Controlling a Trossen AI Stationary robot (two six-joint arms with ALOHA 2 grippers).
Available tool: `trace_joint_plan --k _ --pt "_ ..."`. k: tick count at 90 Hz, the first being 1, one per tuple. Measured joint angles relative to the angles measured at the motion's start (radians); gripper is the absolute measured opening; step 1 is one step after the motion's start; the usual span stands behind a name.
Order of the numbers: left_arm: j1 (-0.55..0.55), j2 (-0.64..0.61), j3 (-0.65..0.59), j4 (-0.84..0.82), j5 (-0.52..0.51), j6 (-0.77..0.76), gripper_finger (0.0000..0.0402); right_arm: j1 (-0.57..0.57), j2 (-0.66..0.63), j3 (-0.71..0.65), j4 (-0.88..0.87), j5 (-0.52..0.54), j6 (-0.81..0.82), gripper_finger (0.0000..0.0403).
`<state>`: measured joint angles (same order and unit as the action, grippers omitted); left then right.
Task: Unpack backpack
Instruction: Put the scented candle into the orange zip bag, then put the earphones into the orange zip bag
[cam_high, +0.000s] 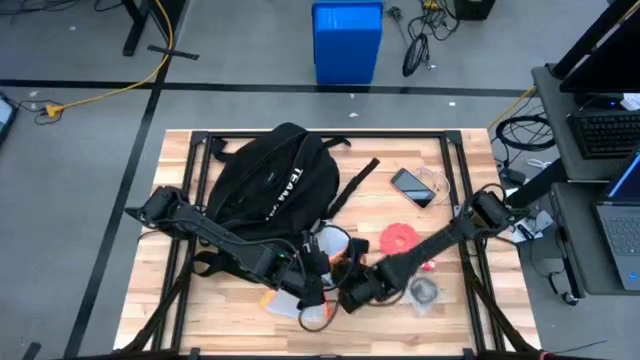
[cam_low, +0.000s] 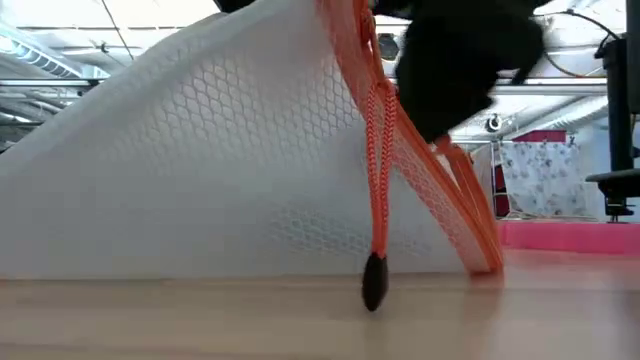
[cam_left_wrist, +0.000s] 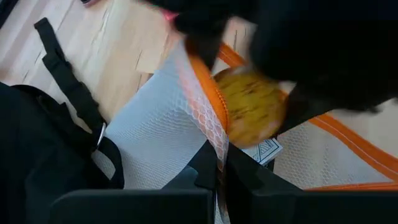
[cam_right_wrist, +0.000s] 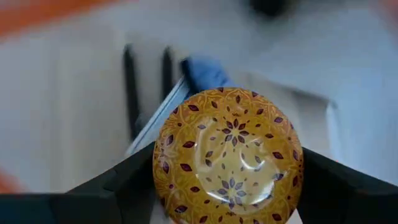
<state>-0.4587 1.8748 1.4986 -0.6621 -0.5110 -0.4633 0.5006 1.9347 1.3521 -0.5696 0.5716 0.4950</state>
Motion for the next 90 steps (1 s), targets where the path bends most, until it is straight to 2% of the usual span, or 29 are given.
trace_joint_plan --k 15,25,35,44,64,83,87,90 --pt "0.001 0.000 0.000 -0.001 0.000 -0.001 0.0000 -0.059 0.000 0.000 0.077 -0.002 -0.023 0.0322" --pt "0.001 0.000 0.000 -0.003 -0.001 -0.001 0.0000 -0.069 0.000 0.001 0.066 -0.002 -0.033 0.0351" --pt "0.001 0.000 0.000 -0.003 -0.001 0.002 0.0000 -0.061 -0.001 0.001 0.056 -0.002 -0.032 0.0363" --pt "0.000 0.000 0.000 -0.003 0.000 0.006 0.0000 -0.034 -0.013 0.003 0.018 -0.002 -0.035 0.0361" --pt "0.000 0.000 0.000 -0.001 0.001 0.008 0.0000 0.051 -0.078 0.078 -0.212 0.001 0.040 0.0341" --pt "0.000 0.000 0.000 -0.001 0.003 0.007 0.0000 0.136 -0.114 0.092 -0.257 -0.001 0.054 0.0315" --pt "0.000 0.000 0.000 -0.002 0.003 0.005 0.0000 0.150 -0.114 0.092 -0.285 -0.024 0.069 0.0308" --pt "0.000 0.000 0.000 -0.002 0.003 0.005 0.0000 0.157 -0.114 0.092 -0.321 -0.082 0.078 0.0303"
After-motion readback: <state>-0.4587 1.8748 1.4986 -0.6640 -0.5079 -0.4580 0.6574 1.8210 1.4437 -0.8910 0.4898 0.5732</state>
